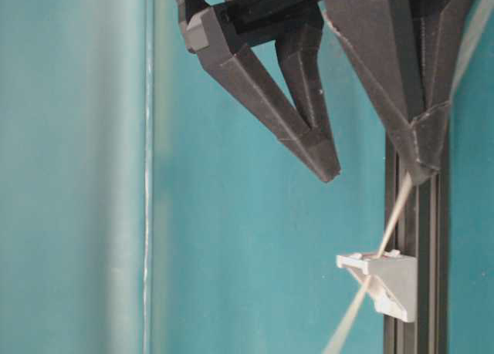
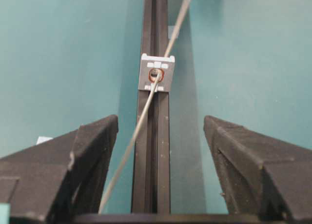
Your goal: Insert the wire into the hole on the left side and pull it with the left arm.
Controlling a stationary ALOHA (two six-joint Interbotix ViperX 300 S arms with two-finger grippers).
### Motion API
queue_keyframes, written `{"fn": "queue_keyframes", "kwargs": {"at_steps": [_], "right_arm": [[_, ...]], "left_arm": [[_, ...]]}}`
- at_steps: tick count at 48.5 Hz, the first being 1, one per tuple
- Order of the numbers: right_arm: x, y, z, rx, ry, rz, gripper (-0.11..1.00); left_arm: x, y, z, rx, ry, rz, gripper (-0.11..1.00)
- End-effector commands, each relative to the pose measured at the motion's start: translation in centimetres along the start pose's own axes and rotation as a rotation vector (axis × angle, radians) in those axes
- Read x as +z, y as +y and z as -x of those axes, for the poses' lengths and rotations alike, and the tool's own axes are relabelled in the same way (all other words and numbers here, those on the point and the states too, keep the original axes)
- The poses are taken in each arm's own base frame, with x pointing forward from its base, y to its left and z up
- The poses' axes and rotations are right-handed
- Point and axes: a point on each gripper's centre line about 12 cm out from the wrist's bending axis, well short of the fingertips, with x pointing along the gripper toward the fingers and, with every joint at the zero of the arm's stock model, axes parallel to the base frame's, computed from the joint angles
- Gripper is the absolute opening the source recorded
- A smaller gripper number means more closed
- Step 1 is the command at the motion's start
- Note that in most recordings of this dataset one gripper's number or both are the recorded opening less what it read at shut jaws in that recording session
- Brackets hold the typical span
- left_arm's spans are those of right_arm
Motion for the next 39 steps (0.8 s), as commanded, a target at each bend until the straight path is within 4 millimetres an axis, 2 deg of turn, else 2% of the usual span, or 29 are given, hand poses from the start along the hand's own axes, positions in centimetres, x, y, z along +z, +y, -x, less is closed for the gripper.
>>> {"fn": "queue_keyframes", "kwargs": {"at_steps": [1, 9, 11, 29, 39], "right_arm": [[1.7, 0.3, 0.4, 0.013, -0.045, -0.013, 0.79], [2.1, 0.3, 0.7, 0.014, -0.053, -0.014, 0.79], [2.3, 0.2, 0.9, 0.014, -0.057, -0.015, 0.79], [2.9, -1.7, 2.4, -0.016, -0.064, -0.019, 0.79], [2.9, -2.8, 2.7, -0.041, -0.060, -0.010, 0.79]], "left_arm": [[0.6, 0.2, 0.0, 0.008, -0.024, 0.009, 0.22], [0.9, 0.6, -0.1, 0.023, -0.033, 0.014, 0.70], [0.9, 0.8, -0.1, 0.031, -0.035, 0.017, 0.76], [1.7, 2.7, 0.4, 0.099, -0.072, 0.037, 0.76], [2.4, 2.6, 2.4, 0.092, -0.150, 0.005, 0.76]]}}
